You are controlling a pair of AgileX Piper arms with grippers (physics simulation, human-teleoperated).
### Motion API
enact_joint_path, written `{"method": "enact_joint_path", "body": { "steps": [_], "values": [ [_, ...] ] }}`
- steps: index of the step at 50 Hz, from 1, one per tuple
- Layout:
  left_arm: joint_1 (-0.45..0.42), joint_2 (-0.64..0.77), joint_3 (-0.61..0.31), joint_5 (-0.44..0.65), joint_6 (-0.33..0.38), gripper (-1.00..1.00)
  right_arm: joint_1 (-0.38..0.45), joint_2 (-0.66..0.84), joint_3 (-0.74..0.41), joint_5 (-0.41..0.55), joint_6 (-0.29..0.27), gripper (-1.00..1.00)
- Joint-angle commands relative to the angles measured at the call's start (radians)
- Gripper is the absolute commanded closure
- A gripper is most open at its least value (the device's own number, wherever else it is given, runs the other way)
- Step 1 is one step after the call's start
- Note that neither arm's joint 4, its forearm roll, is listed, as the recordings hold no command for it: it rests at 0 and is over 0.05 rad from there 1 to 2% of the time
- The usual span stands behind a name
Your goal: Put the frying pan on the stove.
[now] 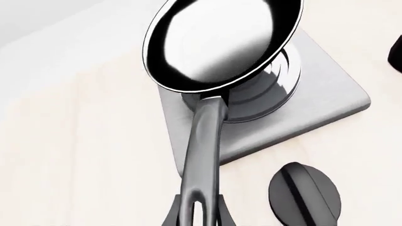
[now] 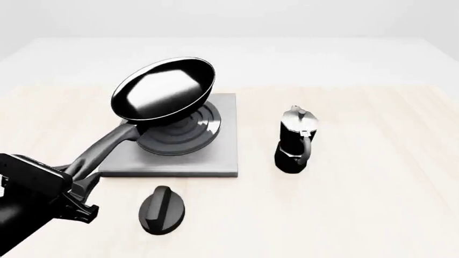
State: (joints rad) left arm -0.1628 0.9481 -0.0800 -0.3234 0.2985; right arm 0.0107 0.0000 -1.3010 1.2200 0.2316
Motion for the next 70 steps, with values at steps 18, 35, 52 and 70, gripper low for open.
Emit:
{"method": "enact_joint_path", "body": {
  "steps": [18, 35, 52, 70],
  "values": [
    [-0.006, 0.045, 0.025, -0.105, -0.034, 1.0, 0.002, 0.0, 0.006, 0.0, -0.005, -1.0],
    [0.006, 0.223, 0.047, -0.275, 0.005, 1.0, 0.001, 0.0, 0.005, 0.0, -0.006, -1.0],
    [0.007, 0.25, 0.077, -0.318, 0.021, 1.0, 0.001, 0.0, 0.005, 0.0, -0.007, -1.0],
    [0.008, -0.201, -0.049, 0.147, -0.013, -1.0, -0.001, 0.0, 0.004, 0.0, -0.005, -1.0]
  ]
}}
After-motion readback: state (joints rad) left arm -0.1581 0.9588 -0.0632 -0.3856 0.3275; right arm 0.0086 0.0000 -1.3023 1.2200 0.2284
